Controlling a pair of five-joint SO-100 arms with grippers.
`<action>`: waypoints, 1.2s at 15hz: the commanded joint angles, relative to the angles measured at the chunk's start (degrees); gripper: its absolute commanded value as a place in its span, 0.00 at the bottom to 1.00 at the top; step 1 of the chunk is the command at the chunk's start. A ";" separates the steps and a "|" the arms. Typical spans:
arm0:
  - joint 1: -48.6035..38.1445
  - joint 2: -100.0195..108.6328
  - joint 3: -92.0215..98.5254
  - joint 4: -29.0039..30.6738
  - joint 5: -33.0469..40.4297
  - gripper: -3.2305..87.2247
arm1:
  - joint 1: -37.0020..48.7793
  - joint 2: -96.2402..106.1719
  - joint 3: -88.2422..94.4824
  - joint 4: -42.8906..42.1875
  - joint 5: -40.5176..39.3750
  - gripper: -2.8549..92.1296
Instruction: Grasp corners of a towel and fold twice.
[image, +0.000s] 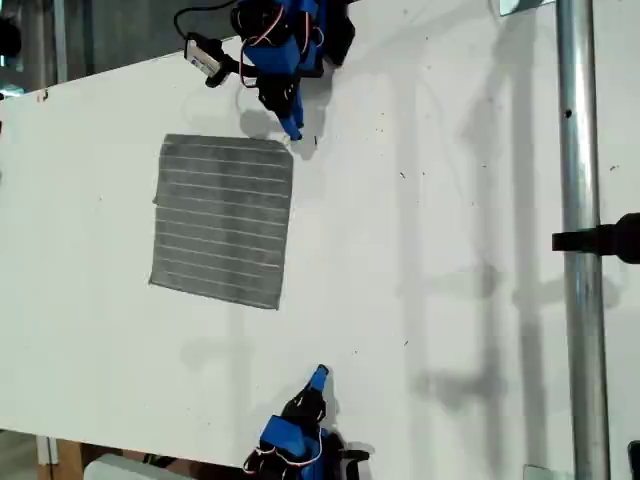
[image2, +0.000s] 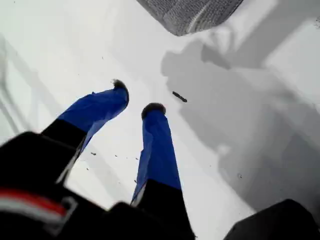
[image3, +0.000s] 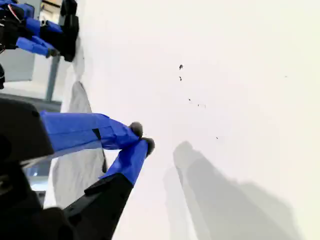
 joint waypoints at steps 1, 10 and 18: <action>-13.18 0.09 0.35 0.09 -22.15 0.01 | 2.29 0.09 -0.18 0.44 -0.79 0.09; -13.10 0.09 0.35 0.09 -22.15 0.01 | 2.20 0.09 -0.18 0.35 -0.79 0.09; -13.01 0.09 0.35 0.09 -22.15 0.01 | 1.85 -0.44 -0.09 0.26 -0.79 0.03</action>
